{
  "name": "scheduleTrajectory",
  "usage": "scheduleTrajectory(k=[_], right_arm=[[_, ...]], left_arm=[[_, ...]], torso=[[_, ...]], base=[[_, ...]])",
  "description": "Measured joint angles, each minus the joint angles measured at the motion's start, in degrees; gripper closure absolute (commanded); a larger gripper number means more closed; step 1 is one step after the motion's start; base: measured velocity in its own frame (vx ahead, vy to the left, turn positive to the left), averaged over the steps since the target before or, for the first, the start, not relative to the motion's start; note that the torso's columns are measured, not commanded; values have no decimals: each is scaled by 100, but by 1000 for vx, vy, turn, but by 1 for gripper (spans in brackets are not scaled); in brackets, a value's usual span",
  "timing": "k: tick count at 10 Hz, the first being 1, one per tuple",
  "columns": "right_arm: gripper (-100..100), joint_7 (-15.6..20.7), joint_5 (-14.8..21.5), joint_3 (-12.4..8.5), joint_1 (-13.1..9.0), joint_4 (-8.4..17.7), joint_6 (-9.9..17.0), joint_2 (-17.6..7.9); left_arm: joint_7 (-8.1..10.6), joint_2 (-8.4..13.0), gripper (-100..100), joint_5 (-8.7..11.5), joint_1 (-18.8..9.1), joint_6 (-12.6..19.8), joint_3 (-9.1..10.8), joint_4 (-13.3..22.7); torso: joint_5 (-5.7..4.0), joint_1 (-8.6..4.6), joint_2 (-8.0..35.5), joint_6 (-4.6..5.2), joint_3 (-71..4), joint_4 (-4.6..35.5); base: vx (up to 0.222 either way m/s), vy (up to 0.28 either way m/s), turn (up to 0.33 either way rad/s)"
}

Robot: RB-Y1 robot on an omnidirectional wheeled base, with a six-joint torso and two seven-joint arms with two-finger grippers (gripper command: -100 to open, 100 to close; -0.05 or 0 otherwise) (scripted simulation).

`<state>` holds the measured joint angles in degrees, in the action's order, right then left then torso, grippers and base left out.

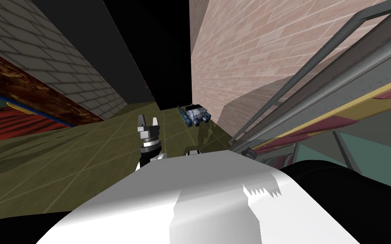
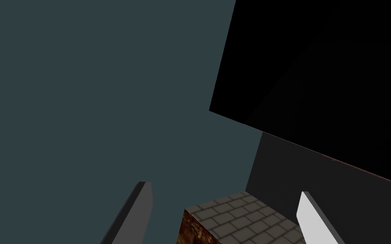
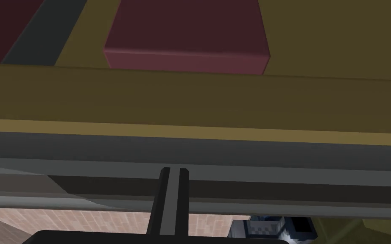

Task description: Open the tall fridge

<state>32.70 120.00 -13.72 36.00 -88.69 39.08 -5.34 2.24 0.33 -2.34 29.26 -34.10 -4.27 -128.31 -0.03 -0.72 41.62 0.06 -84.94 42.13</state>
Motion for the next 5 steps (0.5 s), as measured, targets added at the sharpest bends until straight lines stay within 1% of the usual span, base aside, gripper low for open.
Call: scheduleTrajectory(k=[1,2,3,5], right_arm=[[100,38,-37,-49,-9,-1,-1,10],[100,61,-83,-95,-29,20,18,22],[100,100,-169,-185,-45,37,15,27],[100,152,-269,-319,-26,43,39,42]], left_arm=[[0,1,0,0,-1,0,0,0],[0,0,0,0,-1,0,0,0],[0,0,0,0,-1,0,0,0],[0,1,0,0,-1,0,1,0]], torso=[[-6,1,47,2,24,9],[-7,-4,74,14,45,15],[-4,1,72,23,44,14],[-5,30,80,6,47,18]], base=[[250,42,-28],[295,86,-77],[241,85,-54],[255,46,-62]])
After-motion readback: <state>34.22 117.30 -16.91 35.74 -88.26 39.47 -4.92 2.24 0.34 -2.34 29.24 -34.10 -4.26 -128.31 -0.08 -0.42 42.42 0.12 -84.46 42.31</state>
